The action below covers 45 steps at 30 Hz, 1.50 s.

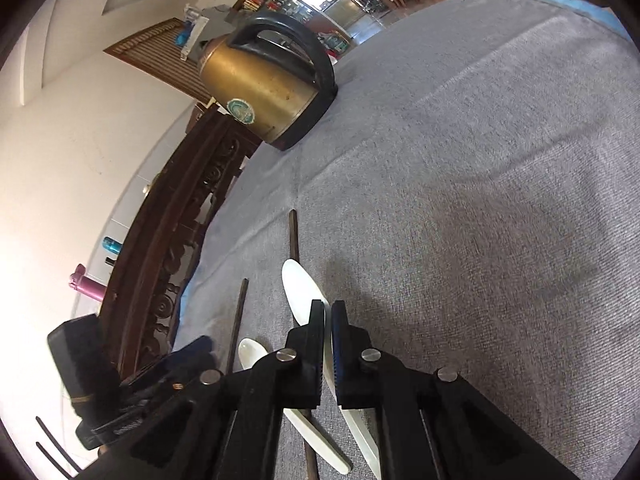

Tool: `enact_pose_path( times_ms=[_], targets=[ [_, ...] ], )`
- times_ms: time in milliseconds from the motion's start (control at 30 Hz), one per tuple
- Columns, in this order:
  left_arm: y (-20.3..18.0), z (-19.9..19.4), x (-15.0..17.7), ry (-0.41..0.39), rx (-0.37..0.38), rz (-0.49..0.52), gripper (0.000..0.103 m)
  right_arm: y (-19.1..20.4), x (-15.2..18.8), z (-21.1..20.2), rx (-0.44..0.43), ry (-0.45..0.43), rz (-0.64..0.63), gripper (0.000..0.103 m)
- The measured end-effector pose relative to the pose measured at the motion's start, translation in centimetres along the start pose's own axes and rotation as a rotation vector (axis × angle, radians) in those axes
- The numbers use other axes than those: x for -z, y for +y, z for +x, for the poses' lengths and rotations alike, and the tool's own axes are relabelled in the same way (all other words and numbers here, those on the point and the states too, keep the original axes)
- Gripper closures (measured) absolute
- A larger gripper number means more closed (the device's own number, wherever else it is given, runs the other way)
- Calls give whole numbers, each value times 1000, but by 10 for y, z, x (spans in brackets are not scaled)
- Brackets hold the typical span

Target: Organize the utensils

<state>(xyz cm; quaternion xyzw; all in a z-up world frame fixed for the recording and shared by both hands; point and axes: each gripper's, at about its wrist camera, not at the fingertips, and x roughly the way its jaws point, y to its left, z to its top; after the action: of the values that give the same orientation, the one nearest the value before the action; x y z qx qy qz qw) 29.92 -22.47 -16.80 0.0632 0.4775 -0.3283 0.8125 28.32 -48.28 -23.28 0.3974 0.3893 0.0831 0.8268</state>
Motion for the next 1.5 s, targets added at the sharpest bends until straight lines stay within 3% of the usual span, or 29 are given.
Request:
enact_pose_path(
  times_ms=[33,200,267,433,600,1067,1300,1500],
  targets=[
    [-2,4,0,10,4,0,47,0,1,1,-3,-2,-3,98],
    [-4,20,1,46,58,-32,72,-4,2,1,-26,-7,12,98],
    [-3,24,-1,56,79,-51,92,-6,3,0,-32,-4,14,98],
    [-3,21,-1,20,77,-76,94,-3,5,-2,-43,-15,4,98],
    [4,-12,0,-74,61,-107,97,-3,5,-10,-68,-45,16,98],
    [44,-100,21,-245,-45,-267,100,-12,23,-96,-255,-226,160,98],
    [43,-158,37,-332,-113,-269,100,18,30,-162,-393,-335,129,98],
    [39,-220,59,-402,-194,-268,100,68,46,-205,-508,-386,40,98]
  ],
)
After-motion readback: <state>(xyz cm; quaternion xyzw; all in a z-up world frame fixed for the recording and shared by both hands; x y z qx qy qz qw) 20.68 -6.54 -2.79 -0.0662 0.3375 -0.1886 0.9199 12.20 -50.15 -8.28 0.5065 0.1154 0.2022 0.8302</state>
